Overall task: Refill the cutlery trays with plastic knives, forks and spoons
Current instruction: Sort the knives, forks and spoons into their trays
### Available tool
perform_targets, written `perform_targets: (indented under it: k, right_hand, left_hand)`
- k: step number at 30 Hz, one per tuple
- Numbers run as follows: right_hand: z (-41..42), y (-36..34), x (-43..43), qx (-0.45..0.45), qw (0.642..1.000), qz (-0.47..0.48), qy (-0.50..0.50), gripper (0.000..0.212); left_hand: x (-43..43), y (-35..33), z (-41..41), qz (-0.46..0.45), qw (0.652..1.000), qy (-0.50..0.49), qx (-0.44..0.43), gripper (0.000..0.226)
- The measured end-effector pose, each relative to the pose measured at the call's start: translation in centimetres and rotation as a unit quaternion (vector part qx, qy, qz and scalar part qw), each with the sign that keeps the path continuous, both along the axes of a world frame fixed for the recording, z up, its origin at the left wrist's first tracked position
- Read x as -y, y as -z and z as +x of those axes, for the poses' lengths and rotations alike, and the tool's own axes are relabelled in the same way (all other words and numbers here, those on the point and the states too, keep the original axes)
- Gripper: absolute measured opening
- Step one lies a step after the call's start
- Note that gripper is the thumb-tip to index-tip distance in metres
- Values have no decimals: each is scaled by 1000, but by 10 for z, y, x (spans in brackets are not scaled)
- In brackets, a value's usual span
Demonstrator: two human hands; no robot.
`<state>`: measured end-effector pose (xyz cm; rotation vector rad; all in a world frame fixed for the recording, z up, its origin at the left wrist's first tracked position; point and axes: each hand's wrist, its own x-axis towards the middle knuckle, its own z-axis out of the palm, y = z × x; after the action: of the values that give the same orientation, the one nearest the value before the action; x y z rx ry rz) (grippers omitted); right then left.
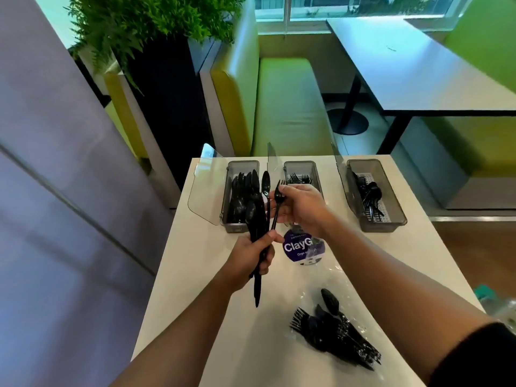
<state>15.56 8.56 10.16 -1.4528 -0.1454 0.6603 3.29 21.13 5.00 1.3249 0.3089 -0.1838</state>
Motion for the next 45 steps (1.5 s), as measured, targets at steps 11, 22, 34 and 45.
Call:
perform_targets:
  k: [11,22,34,45]
  right_hand:
    - [5,-1,45,-26,999,22,23,20]
    - [-6,7,54,-107,991,74,24,22]
    - [-18,22,38,-65,997,-40,28,41]
    - [-9,13,43,-69,993,28,92,21]
  left_hand:
    - [37,-10,11,-28,997,68,-13,25]
    - [44,-12,11,-38,991,124,-39,35]
    - [42,-5,18,51,998,32,-17,36]
    - [35,-4,18,39,999,-2,-16,32]
